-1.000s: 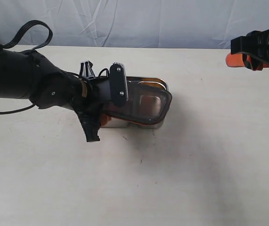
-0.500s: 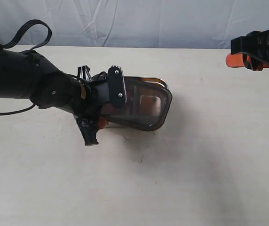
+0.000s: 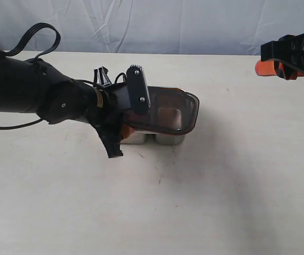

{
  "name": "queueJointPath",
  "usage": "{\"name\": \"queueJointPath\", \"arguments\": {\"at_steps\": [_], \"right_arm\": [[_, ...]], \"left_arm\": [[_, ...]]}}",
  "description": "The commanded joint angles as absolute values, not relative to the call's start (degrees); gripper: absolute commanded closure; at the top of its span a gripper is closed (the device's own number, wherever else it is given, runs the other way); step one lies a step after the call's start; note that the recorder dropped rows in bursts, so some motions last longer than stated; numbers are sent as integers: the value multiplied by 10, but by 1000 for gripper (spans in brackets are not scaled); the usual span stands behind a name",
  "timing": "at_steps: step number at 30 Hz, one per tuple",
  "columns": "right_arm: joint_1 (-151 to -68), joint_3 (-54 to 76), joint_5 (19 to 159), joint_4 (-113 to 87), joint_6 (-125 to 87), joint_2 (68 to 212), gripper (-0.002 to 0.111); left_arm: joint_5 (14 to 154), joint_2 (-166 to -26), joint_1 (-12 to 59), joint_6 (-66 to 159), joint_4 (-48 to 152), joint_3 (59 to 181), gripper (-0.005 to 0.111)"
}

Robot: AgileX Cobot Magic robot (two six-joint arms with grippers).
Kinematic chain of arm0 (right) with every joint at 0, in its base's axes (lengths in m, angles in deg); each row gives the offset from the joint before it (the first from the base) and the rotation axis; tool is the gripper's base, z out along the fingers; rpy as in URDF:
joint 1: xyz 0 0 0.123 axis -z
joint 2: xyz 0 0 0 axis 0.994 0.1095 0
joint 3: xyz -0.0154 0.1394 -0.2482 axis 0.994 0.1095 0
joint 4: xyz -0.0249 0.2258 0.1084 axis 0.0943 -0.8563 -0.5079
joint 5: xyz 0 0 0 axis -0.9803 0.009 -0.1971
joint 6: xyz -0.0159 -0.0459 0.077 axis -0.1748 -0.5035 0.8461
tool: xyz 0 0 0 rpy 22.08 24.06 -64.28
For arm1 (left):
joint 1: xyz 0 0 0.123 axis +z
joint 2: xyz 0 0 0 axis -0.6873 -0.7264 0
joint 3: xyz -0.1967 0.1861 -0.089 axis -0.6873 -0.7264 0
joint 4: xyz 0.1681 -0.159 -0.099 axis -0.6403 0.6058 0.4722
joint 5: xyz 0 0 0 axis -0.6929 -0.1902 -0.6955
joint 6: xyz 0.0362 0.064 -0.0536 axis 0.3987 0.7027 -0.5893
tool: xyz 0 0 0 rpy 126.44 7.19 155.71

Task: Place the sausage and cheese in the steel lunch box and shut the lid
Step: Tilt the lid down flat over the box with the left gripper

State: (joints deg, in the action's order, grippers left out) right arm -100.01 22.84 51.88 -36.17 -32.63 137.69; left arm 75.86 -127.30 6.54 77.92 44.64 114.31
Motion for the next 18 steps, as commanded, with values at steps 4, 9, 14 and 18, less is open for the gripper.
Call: {"name": "queueJointPath", "arguments": {"at_steps": [4, 9, 14, 18], "right_arm": [[-997, 227, 519, -358, -328, 1373, 60], [-997, 227, 511, -358, -328, 1373, 60], [-997, 227, 508, -355, -328, 1373, 60], [-997, 227, 508, -348, -327, 1373, 60]], "left_arm": [[715, -1275, 61, 775, 451, 1142, 48], [695, -1274, 61, 774, 451, 1142, 48], [688, -1258, 61, 774, 451, 1142, 48], [672, -1226, 62, 773, 451, 1142, 48]]}}
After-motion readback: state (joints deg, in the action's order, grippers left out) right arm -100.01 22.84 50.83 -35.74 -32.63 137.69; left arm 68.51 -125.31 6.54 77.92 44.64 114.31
